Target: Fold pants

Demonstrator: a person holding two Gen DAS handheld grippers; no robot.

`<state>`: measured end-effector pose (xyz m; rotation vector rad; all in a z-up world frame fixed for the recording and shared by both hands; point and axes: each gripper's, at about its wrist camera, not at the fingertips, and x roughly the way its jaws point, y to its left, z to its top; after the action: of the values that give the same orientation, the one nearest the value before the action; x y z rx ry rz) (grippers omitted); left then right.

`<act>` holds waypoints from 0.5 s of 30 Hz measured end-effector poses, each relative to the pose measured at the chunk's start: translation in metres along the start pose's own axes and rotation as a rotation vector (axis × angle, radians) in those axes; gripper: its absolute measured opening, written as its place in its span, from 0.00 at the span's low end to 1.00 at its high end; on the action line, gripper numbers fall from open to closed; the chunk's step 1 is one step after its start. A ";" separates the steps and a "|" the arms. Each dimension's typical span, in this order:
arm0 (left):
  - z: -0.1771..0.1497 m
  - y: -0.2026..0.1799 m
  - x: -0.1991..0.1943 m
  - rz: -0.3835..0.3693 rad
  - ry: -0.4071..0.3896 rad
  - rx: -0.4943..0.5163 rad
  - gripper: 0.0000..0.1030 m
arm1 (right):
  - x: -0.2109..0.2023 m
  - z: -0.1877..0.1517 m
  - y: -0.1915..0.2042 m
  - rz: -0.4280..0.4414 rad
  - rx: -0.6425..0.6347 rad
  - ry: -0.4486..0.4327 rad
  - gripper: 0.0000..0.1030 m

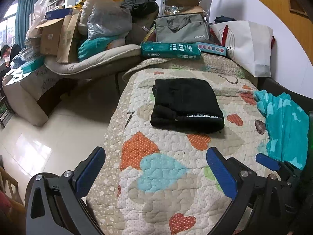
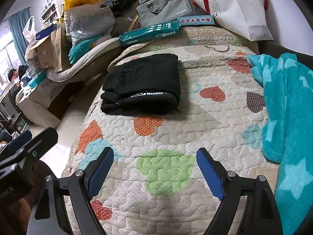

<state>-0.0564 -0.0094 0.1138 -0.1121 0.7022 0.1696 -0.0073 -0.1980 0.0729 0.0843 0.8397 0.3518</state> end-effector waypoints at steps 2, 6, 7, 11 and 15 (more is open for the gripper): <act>-0.001 0.000 0.002 -0.001 0.011 0.001 1.00 | 0.000 0.000 0.000 0.001 0.000 0.001 0.88; -0.002 0.000 0.003 -0.002 0.020 -0.002 1.00 | 0.000 0.000 0.000 -0.002 0.001 0.003 0.88; -0.002 0.000 0.004 -0.002 0.022 -0.004 1.00 | 0.000 0.000 -0.001 -0.002 0.001 0.004 0.88; -0.003 0.002 0.006 -0.003 0.034 -0.010 1.00 | 0.001 -0.001 -0.001 -0.005 -0.001 0.009 0.89; -0.004 0.002 0.008 -0.002 0.042 -0.015 1.00 | 0.002 -0.001 -0.001 -0.007 -0.002 0.010 0.89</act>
<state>-0.0530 -0.0074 0.1056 -0.1306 0.7429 0.1714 -0.0068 -0.1979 0.0707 0.0781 0.8498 0.3463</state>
